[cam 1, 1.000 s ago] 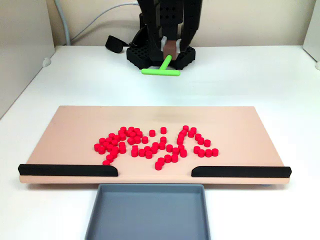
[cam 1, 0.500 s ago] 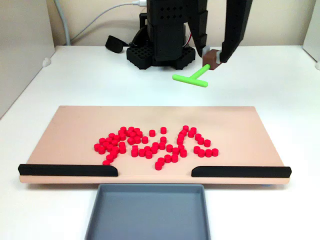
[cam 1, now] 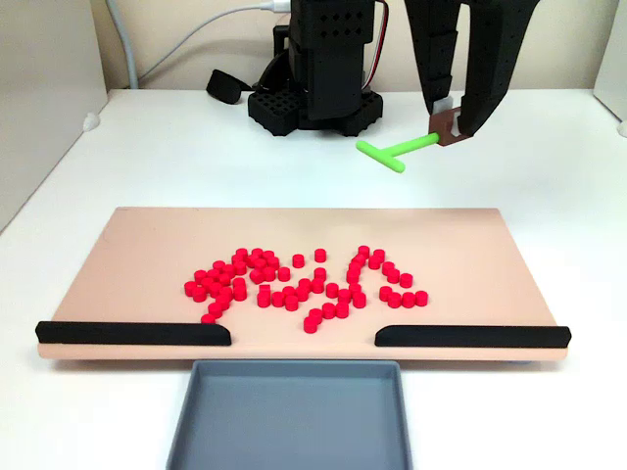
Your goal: Gather the left side granules
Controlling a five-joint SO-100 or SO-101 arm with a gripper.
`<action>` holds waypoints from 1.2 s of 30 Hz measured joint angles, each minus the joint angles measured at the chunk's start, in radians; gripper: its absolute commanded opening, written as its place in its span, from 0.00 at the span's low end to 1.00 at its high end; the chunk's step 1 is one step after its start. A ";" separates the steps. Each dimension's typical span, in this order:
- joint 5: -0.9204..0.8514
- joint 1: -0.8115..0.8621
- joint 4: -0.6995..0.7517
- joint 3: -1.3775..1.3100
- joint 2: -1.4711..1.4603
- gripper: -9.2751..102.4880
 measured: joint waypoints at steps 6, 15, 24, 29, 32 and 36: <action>0.173 -0.018 0.005 -0.100 -0.078 0.08; 0.396 -0.034 0.006 -0.245 -0.216 0.08; 0.508 -0.066 0.006 -0.322 -0.298 0.08; 0.520 -0.094 0.006 -0.365 -0.327 0.08; 0.520 -0.097 0.006 -0.403 -0.360 0.08; 0.520 -0.097 0.006 -0.453 -0.411 0.08</action>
